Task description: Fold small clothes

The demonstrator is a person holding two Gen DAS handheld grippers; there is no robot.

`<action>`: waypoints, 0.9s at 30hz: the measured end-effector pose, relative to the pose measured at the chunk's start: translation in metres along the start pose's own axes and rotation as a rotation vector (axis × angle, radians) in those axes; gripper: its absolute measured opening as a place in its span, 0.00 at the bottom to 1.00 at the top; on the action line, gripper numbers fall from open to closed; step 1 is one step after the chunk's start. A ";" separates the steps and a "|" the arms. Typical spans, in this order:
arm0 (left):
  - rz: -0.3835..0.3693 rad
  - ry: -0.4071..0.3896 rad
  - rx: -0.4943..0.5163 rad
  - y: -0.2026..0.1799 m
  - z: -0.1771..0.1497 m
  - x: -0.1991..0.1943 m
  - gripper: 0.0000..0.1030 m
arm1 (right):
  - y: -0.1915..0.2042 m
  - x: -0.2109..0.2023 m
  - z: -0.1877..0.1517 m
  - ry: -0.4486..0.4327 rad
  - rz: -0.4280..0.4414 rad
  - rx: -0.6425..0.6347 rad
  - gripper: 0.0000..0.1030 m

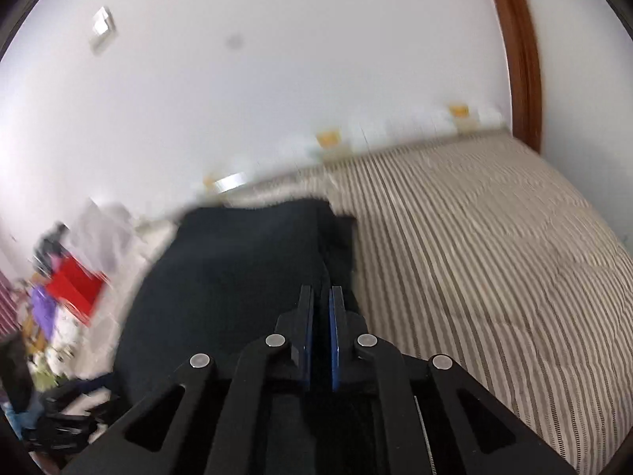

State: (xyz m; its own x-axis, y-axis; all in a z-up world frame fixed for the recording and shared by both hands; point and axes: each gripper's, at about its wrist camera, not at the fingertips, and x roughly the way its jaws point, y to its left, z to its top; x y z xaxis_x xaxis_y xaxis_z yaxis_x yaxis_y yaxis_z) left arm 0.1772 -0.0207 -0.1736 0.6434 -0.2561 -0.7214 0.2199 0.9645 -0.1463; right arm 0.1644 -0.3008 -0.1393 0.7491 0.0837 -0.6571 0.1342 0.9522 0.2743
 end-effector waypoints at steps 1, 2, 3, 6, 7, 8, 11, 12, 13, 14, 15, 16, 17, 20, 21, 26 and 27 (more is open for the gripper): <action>0.011 -0.003 0.015 -0.003 0.000 0.001 0.66 | 0.001 0.007 -0.003 0.028 -0.023 -0.019 0.07; 0.017 -0.005 0.021 -0.005 0.001 0.001 0.66 | 0.001 0.010 -0.004 0.040 -0.033 -0.034 0.08; 0.022 -0.005 0.024 -0.005 0.001 0.000 0.66 | 0.001 0.009 -0.005 0.043 -0.046 -0.041 0.09; 0.022 -0.001 0.019 -0.003 0.001 -0.002 0.66 | -0.001 -0.005 -0.006 0.045 -0.078 -0.038 0.19; 0.019 0.001 0.016 -0.002 0.000 -0.002 0.66 | 0.000 -0.012 -0.006 0.038 -0.083 -0.046 0.19; 0.016 0.003 0.012 -0.002 0.000 -0.002 0.66 | 0.003 -0.018 -0.009 0.029 -0.091 -0.059 0.20; 0.011 0.007 0.006 -0.001 -0.002 -0.002 0.66 | 0.010 -0.035 -0.022 0.003 -0.083 -0.109 0.29; 0.013 0.007 0.010 -0.002 -0.004 -0.003 0.66 | 0.011 -0.036 -0.029 0.003 -0.086 -0.122 0.30; 0.015 0.008 0.015 -0.002 -0.005 -0.003 0.67 | 0.011 -0.034 -0.037 0.019 -0.103 -0.133 0.30; 0.017 0.010 0.019 -0.002 -0.007 -0.003 0.68 | 0.010 -0.029 -0.044 0.048 -0.125 -0.141 0.30; 0.017 0.015 0.021 -0.002 -0.008 -0.003 0.69 | 0.006 -0.022 -0.051 0.076 -0.146 -0.142 0.30; 0.008 0.026 0.017 0.000 -0.010 -0.003 0.69 | 0.002 -0.020 -0.058 0.090 -0.144 -0.133 0.30; 0.002 0.032 0.009 0.002 -0.011 -0.004 0.69 | -0.001 -0.023 -0.060 0.074 -0.134 -0.119 0.31; -0.011 0.036 -0.006 0.007 -0.011 -0.011 0.69 | 0.002 -0.037 -0.053 0.084 -0.135 -0.121 0.32; -0.006 0.033 -0.006 0.008 -0.010 -0.013 0.69 | 0.005 -0.042 -0.049 0.075 -0.135 -0.136 0.32; 0.049 0.016 -0.014 0.016 0.008 -0.016 0.69 | 0.017 -0.049 -0.018 0.030 -0.145 -0.181 0.39; 0.055 0.013 -0.023 0.018 0.015 -0.015 0.68 | 0.018 -0.047 -0.011 0.032 -0.137 -0.178 0.42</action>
State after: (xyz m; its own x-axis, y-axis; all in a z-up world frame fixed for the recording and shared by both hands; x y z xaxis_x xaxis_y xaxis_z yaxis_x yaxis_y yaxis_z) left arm 0.1828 -0.0001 -0.1550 0.6445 -0.2021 -0.7374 0.1678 0.9783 -0.1215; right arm 0.1242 -0.2844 -0.1108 0.7103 -0.0430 -0.7026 0.1146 0.9919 0.0551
